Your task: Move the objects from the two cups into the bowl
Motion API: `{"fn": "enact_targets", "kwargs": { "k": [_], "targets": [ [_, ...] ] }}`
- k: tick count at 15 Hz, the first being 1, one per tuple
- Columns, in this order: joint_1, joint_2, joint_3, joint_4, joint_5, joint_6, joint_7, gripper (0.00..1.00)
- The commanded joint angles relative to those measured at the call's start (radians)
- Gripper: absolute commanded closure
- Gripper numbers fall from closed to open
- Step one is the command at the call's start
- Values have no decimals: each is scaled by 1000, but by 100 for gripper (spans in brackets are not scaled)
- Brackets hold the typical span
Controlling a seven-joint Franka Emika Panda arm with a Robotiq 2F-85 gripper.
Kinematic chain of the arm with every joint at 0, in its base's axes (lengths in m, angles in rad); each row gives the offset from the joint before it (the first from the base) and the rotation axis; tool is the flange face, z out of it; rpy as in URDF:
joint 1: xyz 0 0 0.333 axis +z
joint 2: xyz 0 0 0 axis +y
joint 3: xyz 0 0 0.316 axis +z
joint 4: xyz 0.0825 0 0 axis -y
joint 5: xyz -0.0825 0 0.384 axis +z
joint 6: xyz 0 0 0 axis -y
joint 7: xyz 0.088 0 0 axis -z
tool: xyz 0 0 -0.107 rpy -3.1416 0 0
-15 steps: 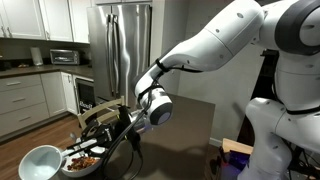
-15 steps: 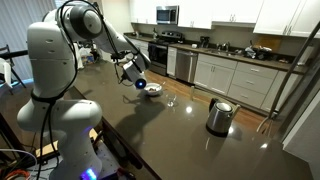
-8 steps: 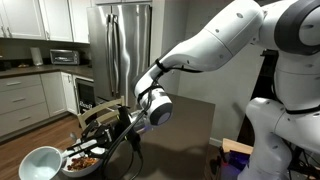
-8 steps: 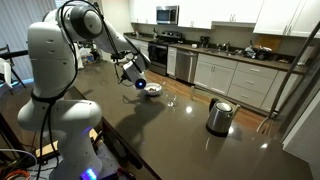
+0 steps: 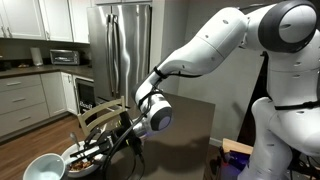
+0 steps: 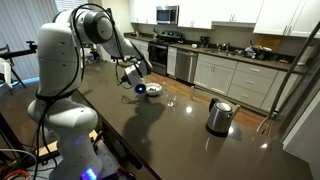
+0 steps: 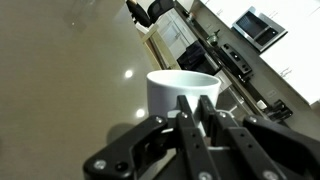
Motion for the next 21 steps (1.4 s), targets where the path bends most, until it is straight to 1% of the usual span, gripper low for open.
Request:
{"fn": "enact_targets", "kwargs": {
  "k": [1, 4, 9, 16, 21],
  "targets": [
    [-110, 18, 92, -1, -7, -58, 33, 94],
    [-145, 45, 132, 2, -10, -84, 52, 94],
    [-157, 94, 170, 8, -11, -109, 98, 94],
    [-174, 146, 187, 8, 24, -144, 199, 94],
    [-176, 168, 185, 15, 28, -122, 221, 94]
  ]
}}
